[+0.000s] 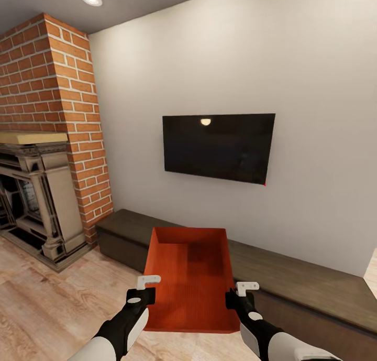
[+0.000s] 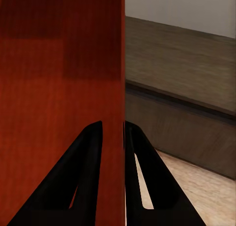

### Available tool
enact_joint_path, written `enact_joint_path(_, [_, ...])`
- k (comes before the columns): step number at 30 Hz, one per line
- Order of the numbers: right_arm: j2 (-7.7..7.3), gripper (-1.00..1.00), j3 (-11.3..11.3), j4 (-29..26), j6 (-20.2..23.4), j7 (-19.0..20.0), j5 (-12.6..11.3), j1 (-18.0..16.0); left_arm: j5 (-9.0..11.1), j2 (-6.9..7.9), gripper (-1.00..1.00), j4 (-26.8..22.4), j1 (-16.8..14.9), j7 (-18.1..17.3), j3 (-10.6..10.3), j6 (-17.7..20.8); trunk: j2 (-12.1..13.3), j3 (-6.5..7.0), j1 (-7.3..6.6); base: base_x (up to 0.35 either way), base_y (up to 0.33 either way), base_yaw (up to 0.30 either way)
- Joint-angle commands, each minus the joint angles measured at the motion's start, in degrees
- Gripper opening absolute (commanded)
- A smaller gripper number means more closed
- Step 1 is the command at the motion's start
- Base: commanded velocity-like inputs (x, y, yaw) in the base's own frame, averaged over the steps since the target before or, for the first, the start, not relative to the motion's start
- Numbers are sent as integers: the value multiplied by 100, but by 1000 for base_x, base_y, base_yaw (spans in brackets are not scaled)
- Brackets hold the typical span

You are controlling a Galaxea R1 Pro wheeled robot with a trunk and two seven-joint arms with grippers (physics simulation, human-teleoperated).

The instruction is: Move the two storage containers from the living room to the garage. In the garage, place one container on the floor and stack the other container on top of it (either order is fine).

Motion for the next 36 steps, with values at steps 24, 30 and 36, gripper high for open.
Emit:
enact_joint_path(24, [-1, -100, 243, -12, -39, -65, -36, 0, 64, 8, -100, -2, -9, 66, 93, 40, 436, 191, -242, 0, 0, 0])
enact_joint_path(30, [0, -100, 245, -12, -40, -65, -23, 0, 64, 8, -100, -2, -9, 66, 93, 40, 677, 299, -373, 0, 0, 0])
enact_joint_path(36, [-9, -100, 243, -12, -40, -58, 20, 0, 63, 8, -100, -2, -9, 66, 93, 40, 918, 406, -505, 0, 0, 0])
